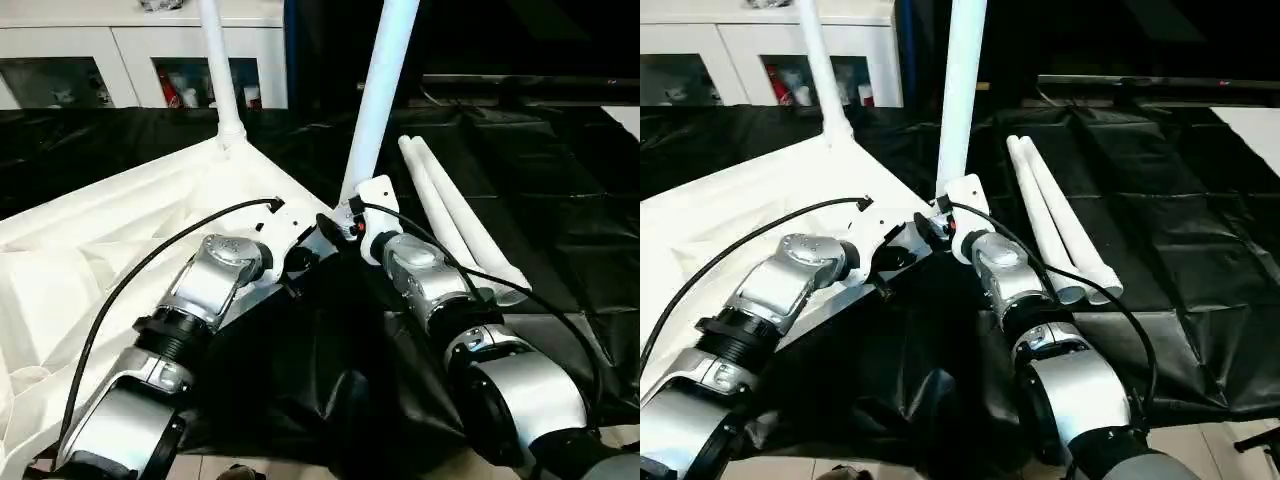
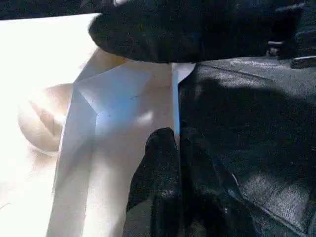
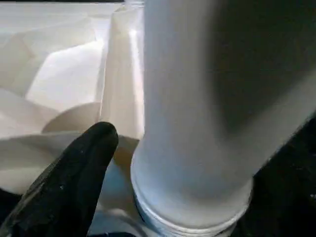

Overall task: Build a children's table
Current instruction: Insert table leg to table base

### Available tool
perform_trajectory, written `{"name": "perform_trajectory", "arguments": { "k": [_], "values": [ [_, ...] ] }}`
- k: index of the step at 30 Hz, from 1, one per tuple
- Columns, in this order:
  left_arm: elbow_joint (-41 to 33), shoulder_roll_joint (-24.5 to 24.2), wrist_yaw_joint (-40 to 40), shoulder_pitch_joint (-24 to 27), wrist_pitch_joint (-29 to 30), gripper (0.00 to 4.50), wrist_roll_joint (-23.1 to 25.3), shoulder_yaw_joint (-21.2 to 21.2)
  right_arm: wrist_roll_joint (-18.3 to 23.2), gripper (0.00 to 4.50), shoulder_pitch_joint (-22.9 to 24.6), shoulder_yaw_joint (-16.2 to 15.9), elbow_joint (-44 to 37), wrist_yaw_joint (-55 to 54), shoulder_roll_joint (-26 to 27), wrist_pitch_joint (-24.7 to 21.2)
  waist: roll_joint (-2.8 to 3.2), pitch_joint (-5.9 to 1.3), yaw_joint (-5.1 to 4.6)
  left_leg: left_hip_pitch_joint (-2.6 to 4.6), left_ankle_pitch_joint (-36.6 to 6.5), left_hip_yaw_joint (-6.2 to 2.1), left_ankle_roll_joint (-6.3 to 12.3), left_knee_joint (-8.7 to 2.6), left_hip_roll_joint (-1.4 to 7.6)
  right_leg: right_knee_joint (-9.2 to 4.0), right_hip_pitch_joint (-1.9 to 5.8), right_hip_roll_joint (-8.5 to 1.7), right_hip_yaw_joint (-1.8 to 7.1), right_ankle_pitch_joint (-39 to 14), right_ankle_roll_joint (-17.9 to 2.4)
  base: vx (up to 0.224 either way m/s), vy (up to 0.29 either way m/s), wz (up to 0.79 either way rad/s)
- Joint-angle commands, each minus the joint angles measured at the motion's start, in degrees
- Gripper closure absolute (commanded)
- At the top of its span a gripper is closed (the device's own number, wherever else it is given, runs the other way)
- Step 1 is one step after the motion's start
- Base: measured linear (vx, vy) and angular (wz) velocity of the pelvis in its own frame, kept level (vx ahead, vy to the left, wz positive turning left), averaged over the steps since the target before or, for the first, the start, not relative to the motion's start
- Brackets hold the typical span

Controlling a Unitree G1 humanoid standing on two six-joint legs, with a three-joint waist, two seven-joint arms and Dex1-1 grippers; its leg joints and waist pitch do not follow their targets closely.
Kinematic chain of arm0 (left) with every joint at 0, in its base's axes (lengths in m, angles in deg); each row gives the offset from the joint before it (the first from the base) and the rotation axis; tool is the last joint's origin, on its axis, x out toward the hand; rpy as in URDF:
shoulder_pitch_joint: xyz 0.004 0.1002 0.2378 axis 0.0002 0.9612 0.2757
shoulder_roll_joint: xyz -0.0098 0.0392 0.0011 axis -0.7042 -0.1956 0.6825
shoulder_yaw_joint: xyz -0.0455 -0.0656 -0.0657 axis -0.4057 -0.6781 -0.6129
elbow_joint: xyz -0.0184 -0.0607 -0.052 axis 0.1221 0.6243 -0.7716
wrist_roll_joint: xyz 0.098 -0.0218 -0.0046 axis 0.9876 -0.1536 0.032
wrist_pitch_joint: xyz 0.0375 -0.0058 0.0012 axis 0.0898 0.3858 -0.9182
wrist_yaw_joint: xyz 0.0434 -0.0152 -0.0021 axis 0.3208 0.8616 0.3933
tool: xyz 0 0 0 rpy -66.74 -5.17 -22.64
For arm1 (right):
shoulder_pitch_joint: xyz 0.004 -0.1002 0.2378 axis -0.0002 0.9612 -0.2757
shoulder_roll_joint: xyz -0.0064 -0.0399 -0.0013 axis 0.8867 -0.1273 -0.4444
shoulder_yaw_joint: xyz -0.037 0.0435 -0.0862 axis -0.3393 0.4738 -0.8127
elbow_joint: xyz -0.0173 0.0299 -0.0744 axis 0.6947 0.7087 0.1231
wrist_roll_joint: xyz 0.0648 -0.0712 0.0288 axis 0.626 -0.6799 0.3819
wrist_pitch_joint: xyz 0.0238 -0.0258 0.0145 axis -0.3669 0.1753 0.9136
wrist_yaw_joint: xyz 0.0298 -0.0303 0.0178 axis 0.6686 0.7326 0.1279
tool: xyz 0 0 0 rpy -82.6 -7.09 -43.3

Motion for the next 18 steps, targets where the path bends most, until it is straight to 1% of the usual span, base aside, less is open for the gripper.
{"name": "perform_trajectory", "arguments": {
  "k": [1, 6, 11, 12, 18],
  "values": [
    [-3.46, 0.04, -1.31, -0.89, -2.75, 4.5, -0.48, 0.35, -0.75, 0.43, 0.82, -1.13, 0.2, 1.75, -0.02, -0.02, 0.63, -4.28, 0.33, 1.11, -10.93, -0.14, 1.62, -3.56, 1.2, -3.29, 3.43, -4.15, 2.28, -2.0, -15.67, 0.0, 0.0, 0.0],
    [-4.24, -0.87, -2.52, 0.11, -3.28, 4.5, -0.71, 0.46, -1.17, 0.43, 1.75, -1.27, -1.14, 3.66, -1.93, 0.78, 0.63, -4.28, 0.67, 1.18, -10.68, -0.11, 1.7, -3.52, 1.28, -3.28, 3.45, -4.19, 2.29, -2.22, -15.58, 0.0, 0.0, 0.0],
    [-5.41, -1.81, -3.84, 1.13, -3.57, 4.5, -0.82, 0.9, -0.89, 0.43, 2.63, -1.44, -2.6, 5.58, -3.32, 1.3, 0.53, -4.36, 1.01, 1.12, -9.71, -0.08, 2.03, -3.42, 1.26, -3.08, 3.53, -4.17, 2.27, -1.06, -15.67, 0.0, 0.0, 0.0],
    [-5.59, -1.96, -4.06, 1.28, -3.6, 4.5, -0.83, 0.97, -0.84, 0.43, 2.77, -1.46, -2.83, 5.93, -3.51, 1.39, 0.63, -4.36, 1.08, 1.14, -9.56, -0.11, 2.16, -3.43, 1.3, -3.06, 3.49, -4.16, 2.23, -0.94, -15.67, 0.0, 0.0, 0.0],
    [-6.67, -3.1, -5.64, 2.33, -3.69, 4.5, -0.74, 1.15, -0.56, 0.43, 4.46, -1.68, -5.28, 8.96, -5.12, 2.67, 0.5, -4.41, 1.17, 1.07, -9.11, -0.06, 2.54, -3.3, 1.22, -2.96, 3.54, -4.12, 2.24, -0.8, -15.56, 0.0, 0.0, 0.0]
  ]
}}
